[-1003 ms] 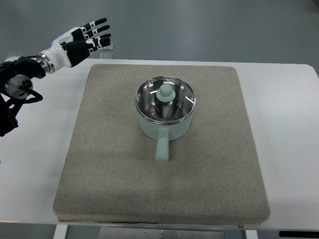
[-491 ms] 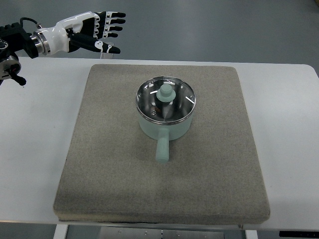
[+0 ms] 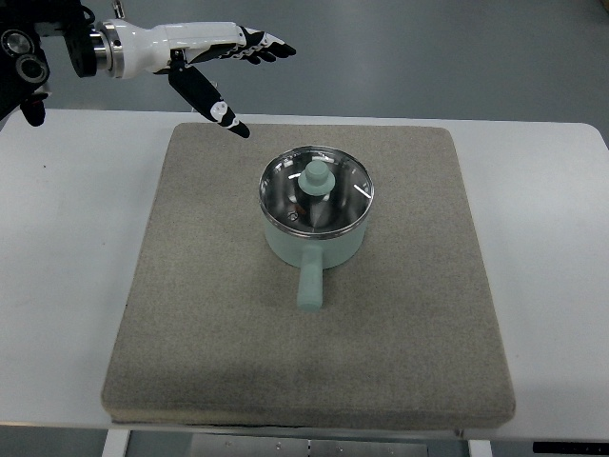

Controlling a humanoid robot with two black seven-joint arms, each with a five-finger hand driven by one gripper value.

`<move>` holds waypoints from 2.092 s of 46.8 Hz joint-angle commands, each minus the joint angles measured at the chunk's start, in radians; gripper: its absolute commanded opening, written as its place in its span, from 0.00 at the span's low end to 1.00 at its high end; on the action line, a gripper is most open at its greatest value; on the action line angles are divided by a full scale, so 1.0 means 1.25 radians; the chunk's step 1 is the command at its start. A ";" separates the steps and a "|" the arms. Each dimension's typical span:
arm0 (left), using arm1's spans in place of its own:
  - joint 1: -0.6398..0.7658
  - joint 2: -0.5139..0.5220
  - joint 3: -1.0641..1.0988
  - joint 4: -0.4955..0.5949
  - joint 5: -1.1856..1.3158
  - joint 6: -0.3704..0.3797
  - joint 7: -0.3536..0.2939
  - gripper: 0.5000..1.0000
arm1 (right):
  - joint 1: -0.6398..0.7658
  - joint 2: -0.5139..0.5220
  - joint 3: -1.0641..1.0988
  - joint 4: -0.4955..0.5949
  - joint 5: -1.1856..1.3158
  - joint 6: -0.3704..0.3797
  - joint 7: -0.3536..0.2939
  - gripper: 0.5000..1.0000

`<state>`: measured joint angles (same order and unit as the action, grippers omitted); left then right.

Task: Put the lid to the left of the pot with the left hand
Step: 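Swing the left hand over the pot toward the lid knob, then close the left hand fingers around the green lid knob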

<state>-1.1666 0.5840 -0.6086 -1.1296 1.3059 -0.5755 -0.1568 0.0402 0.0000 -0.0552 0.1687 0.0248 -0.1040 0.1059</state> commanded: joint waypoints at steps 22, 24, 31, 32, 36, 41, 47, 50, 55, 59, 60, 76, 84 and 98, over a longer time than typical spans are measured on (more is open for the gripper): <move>-0.239 -0.063 0.230 -0.033 0.095 -0.028 0.000 0.99 | 0.000 0.000 0.000 0.000 0.001 0.000 0.000 0.84; -0.234 -0.067 0.230 -0.034 0.095 -0.028 0.000 0.99 | 0.000 0.000 0.000 0.000 0.001 0.000 0.000 0.84; -0.228 -0.092 0.238 -0.034 0.115 -0.028 0.000 0.99 | 0.000 0.000 0.000 0.000 0.000 0.001 0.000 0.84; -0.226 -0.099 0.243 -0.034 0.121 -0.028 0.000 0.99 | 0.001 0.000 0.000 0.000 0.000 0.000 0.000 0.84; -0.226 -0.110 0.254 -0.033 0.146 -0.028 0.000 0.99 | 0.000 0.000 0.000 0.000 0.000 0.000 0.000 0.84; -0.214 -0.119 0.254 -0.030 0.153 -0.028 0.002 0.98 | 0.000 0.000 0.000 0.000 0.000 0.000 0.000 0.84; -0.199 -0.141 0.254 -0.024 0.197 -0.027 0.002 0.97 | 0.000 0.000 0.000 0.000 0.001 0.000 0.000 0.84; -0.184 -0.149 0.254 -0.023 0.220 -0.013 0.002 0.97 | 0.000 0.000 0.000 0.000 0.000 0.000 0.000 0.84; -0.179 -0.152 0.254 -0.020 0.234 0.003 0.002 0.97 | 0.000 0.000 0.000 0.000 0.000 0.000 0.000 0.84; -0.171 -0.164 0.254 -0.018 0.246 0.010 0.002 0.96 | 0.000 0.000 0.000 0.000 0.000 0.000 0.000 0.84; -0.170 -0.165 0.254 -0.015 0.251 0.012 0.002 0.96 | 0.000 0.000 0.000 0.000 0.000 0.001 0.000 0.84; -0.141 -0.186 0.255 -0.007 0.294 0.070 0.002 0.89 | 0.001 0.000 0.000 0.000 0.000 0.000 0.000 0.84; -0.142 -0.185 0.256 -0.007 0.295 0.064 0.002 0.88 | 0.000 0.000 0.000 0.000 0.000 0.000 0.000 0.84; -0.148 -0.184 0.256 -0.008 0.299 0.037 0.000 0.72 | 0.000 0.000 0.000 0.000 0.000 0.000 0.000 0.84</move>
<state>-1.3512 0.3545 -0.2883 -1.1397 1.6773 -0.5256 -0.1565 0.0399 0.0000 -0.0552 0.1687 0.0247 -0.1036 0.1058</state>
